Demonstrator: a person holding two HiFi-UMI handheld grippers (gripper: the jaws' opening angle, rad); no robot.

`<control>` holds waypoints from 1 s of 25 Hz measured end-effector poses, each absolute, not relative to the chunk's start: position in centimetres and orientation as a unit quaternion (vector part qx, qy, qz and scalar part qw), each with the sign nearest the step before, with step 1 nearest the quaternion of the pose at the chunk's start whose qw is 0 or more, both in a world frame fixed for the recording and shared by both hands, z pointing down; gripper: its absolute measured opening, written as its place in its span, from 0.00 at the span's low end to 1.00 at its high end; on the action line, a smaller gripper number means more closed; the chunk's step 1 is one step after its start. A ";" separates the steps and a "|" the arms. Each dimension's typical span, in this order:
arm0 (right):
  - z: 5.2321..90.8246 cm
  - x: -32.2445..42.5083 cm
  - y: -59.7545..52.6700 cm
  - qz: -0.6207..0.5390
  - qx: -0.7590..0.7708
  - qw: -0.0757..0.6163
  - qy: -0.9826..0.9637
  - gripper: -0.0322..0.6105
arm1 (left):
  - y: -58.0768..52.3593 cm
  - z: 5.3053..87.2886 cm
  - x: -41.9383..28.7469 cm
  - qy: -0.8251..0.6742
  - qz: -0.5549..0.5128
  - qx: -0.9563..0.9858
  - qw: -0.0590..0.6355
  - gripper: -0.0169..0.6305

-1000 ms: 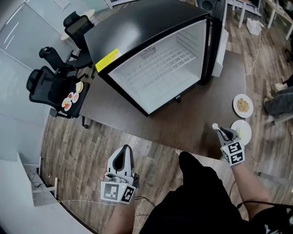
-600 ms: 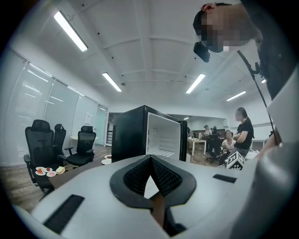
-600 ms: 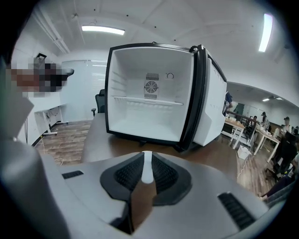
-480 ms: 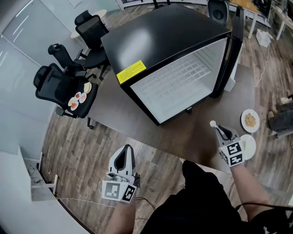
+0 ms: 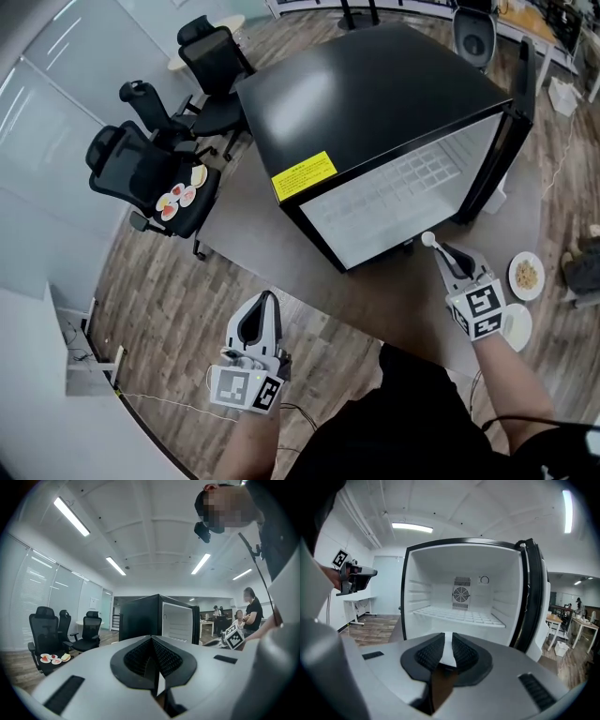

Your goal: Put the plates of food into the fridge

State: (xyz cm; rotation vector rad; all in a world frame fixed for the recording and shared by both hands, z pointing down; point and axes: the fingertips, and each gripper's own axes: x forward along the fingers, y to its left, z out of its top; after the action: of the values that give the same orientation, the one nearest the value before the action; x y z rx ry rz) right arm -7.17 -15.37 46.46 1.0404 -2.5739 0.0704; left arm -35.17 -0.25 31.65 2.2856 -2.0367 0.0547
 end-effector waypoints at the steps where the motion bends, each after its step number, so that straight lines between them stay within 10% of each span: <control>1: 45.9 -7.9 -15.9 0.025 0.363 0.175 -0.915 0.14 | -0.5 31.5 -35.3 -0.666 0.020 0.745 0.038 0.03; 25: 40.8 -23.8 -23.6 -0.010 0.277 0.125 -0.953 0.14 | -2.9 30.1 -41.4 -0.730 0.017 0.681 0.046 0.03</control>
State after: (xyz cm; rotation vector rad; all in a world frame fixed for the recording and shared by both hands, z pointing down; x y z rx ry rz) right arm -23.83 -23.58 40.77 0.8072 -2.7765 -0.0278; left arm -41.39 -2.87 30.12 2.0794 -2.2299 0.0513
